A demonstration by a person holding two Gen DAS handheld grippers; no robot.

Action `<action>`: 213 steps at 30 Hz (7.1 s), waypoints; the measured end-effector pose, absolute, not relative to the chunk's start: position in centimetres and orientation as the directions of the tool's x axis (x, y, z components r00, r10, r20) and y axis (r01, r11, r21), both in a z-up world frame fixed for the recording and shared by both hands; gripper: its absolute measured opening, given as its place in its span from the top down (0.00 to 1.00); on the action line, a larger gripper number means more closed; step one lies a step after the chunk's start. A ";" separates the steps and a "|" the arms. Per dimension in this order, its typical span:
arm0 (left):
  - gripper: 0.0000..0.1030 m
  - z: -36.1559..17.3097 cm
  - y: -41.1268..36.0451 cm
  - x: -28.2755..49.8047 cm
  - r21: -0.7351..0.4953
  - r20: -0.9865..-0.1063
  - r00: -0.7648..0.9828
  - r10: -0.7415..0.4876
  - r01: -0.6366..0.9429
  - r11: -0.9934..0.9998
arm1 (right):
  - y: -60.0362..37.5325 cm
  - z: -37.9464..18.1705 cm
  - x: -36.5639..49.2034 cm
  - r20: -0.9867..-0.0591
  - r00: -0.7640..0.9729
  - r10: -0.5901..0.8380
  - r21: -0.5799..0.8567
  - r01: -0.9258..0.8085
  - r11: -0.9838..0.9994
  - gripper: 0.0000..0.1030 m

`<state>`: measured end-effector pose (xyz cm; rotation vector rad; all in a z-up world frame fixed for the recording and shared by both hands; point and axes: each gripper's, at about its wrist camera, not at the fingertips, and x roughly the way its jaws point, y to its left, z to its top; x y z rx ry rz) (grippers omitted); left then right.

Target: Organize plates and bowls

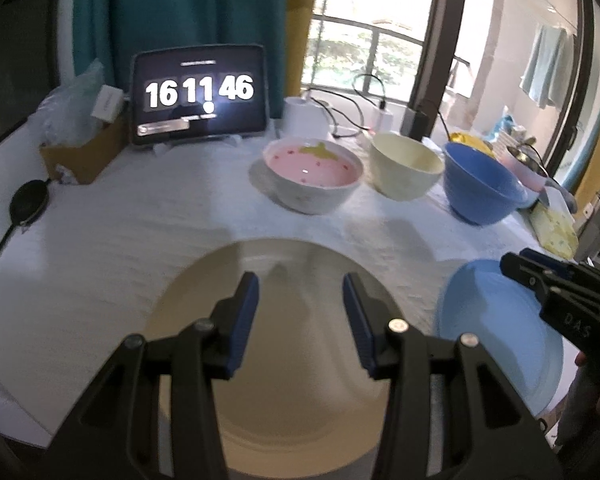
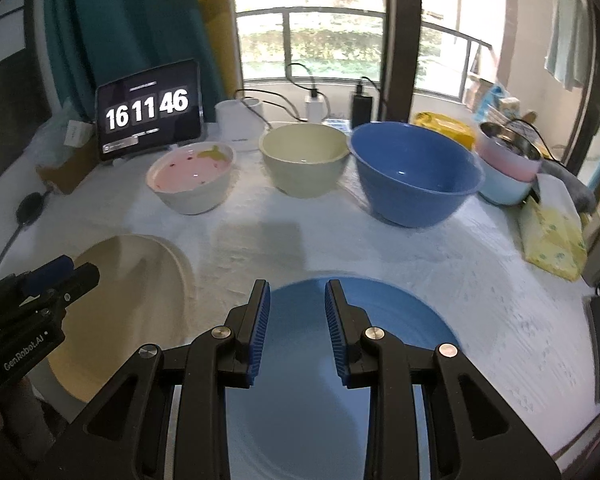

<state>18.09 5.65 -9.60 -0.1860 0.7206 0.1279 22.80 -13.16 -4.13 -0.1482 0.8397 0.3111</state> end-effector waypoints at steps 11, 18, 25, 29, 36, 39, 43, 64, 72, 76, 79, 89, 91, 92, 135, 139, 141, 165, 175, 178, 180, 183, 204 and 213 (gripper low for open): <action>0.56 -10.2 10.6 17.0 -0.100 -0.674 0.725 0.141 -0.279 0.955 | -8.6 -5.0 23.6 -0.769 0.581 0.265 -0.001 -0.416 0.909 0.70; 0.56 -10.8 12.6 16.7 -0.104 -0.681 0.715 0.155 -0.304 0.947 | -6.6 -5.5 23.8 -0.781 0.563 0.271 -0.003 -0.437 0.900 0.70; 0.54 -12.3 14.5 16.7 -0.117 -0.712 0.685 0.156 -0.335 0.935 | -5.1 -6.4 24.1 -0.807 0.523 0.274 0.004 -0.459 0.888 0.70; 0.53 -13.6 15.0 16.9 -0.123 -0.734 0.664 0.145 -0.340 0.932 | -4.4 -7.0 24.1 -0.819 0.500 0.282 0.013 -0.475 0.880 0.66; 0.51 -14.8 15.1 17.2 -0.139 -0.757 0.643 0.116 -0.333 0.933 | -4.0 -8.3 24.4 -0.835 0.471 0.284 0.030 -0.476 0.879 0.57; 0.51 -15.0 15.0 17.3 -0.139 -0.761 0.639 0.112 -0.330 0.934 | -4.0 -8.8 24.5 -0.840 0.462 0.284 0.037 -0.474 0.880 0.57; 0.50 -15.7 15.1 17.8 -0.152 -0.780 0.619 0.089 -0.325 0.933 | -3.9 -9.5 24.7 -0.850 0.440 0.288 0.053 -0.473 0.880 0.57; 0.61 -16.1 13.5 18.1 -0.089 -0.776 0.624 0.094 -0.255 0.963 | -3.2 -11.3 24.5 -0.874 0.402 0.274 0.046 -0.493 0.869 0.73; 0.62 -15.6 13.4 17.7 -0.097 -0.764 0.639 0.090 -0.252 0.963 | -3.6 -10.6 24.1 -0.861 0.424 0.282 0.046 -0.487 0.872 0.76; 0.62 -14.8 12.9 17.5 -0.100 -0.753 0.653 0.085 -0.242 0.965 | -4.0 -9.8 23.9 -0.850 0.442 0.288 0.048 -0.479 0.876 0.76; 0.62 -14.5 12.6 17.5 -0.103 -0.748 0.658 0.082 -0.237 0.966 | -4.5 -9.2 23.7 -0.842 0.454 0.292 0.048 -0.475 0.879 0.76; 0.62 -13.3 11.4 17.0 -0.092 -0.729 0.678 0.088 -0.224 0.970 | -6.0 -8.0 23.1 -0.821 0.482 0.306 0.061 -0.458 0.887 0.76; 0.62 -13.0 11.2 17.0 -0.090 -0.726 0.682 0.088 -0.221 0.971 | -6.3 -7.8 23.0 -0.816 0.488 0.310 0.065 -0.455 0.888 0.76; 0.62 -12.9 11.0 16.9 -0.090 -0.724 0.684 0.087 -0.219 0.972 | -6.4 -7.7 22.9 -0.814 0.490 0.311 0.066 -0.454 0.888 0.76; 0.62 -9.4 1.6 18.0 -0.038 -0.700 0.714 0.030 -0.079 0.996 | -16.5 -4.4 21.5 -0.726 0.611 0.317 0.134 -0.326 0.936 0.76; 0.62 -9.3 0.2 18.5 -0.025 -0.703 0.711 0.022 -0.056 0.998 | -17.8 -4.3 21.6 -0.719 0.621 0.311 0.145 -0.304 0.942 0.76; 0.62 -9.2 -0.5 18.7 -0.016 -0.704 0.710 0.019 -0.043 0.999 | -18.6 -4.4 21.6 -0.718 0.625 0.308 0.152 -0.292 0.944 0.76; 0.62 -9.8 -6.8 20.3 0.013 -0.734 0.678 -0.035 0.066 0.998 | -25.2 -5.4 21.6 -0.721 0.644 0.254 0.177 -0.182 0.967 0.76; 0.62 -10.7 -8.1 20.8 0.018 -0.752 0.658 -0.040 0.081 0.997 | -26.3 -6.5 21.8 -0.742 0.628 0.235 0.171 -0.162 0.972 0.76; 0.62 -11.1 -8.2 20.9 0.020 -0.758 0.652 -0.038 0.081 0.996 | -26.4 -6.8 22.0 -0.749 0.620 0.232 0.170 -0.157 0.973 0.76; 0.62 -11.4 -8.3 21.1 0.022 -0.762 0.647 -0.034 0.079 0.997 | -26.4 -7.0 22.2 -0.755 0.614 0.230 0.169 -0.157 0.973 0.75; 0.62 -11.7 -8.4 21.3 0.025 -0.768 0.640 -0.031 0.078 0.997 | -26.3 -7.3 22.4 -0.763 0.605 0.226 0.167 -0.153 0.974 0.74; 0.60 -12.3 -8.2 22.0 0.021 -0.779 0.627 -0.030 0.074 0.997 | -26.5 -7.5 22.9 -0.773 0.602 0.199 0.140 -0.145 0.980 0.70; 0.57 -12.0 -7.2 21.7 -0.028 -0.770 0.636 -0.056 0.054 0.998 | -26.9 -7.2 22.8 -0.773 0.608 0.181 0.139 -0.116 0.983 0.64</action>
